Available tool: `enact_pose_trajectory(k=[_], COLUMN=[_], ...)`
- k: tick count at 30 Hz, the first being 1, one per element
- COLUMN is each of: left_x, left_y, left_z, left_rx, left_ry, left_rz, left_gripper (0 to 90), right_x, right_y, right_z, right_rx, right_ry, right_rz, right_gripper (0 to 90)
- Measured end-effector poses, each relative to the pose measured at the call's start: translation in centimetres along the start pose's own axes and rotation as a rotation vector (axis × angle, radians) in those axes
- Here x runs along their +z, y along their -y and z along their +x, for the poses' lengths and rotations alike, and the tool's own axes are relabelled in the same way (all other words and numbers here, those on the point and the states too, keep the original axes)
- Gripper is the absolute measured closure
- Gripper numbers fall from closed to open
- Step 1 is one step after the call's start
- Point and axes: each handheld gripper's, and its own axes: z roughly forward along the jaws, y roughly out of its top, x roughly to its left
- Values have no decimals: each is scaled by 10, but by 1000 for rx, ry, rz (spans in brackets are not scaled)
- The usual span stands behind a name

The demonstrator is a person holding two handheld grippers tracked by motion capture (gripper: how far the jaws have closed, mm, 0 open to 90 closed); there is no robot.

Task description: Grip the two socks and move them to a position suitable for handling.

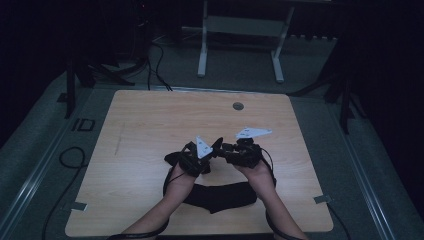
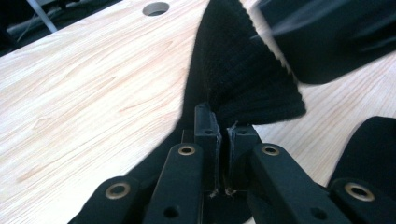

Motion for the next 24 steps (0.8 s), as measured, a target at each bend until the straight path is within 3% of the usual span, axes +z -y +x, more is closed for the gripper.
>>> enact_pose_trajectory(k=[3,7,12,16,21,24], left_x=[-10,-25,-41,-49,-53,-54], left_y=[-6,-20,-42,-59,-75,-85], left_z=[9,13,8,1,-5,-9], left_rx=[-25,-48,-32,-15,-20,-42], left_ry=[4,36,74,85,108,130], left_rz=[-20,-63,-113,-147,-184,-205], left_gripper=[872,873,873,874,874,873], right_x=[-9,-8,-1,1,-1,4], right_y=[6,21,34,40,45,51], right_z=[-9,-23,-33,-35,-36,-30], right_rx=[8,46,71,76,81,65], right_ry=[37,46,49,58,58,55], right_rz=[-2,32,56,61,66,80], right_gripper=[588,554,525,507,475,442])
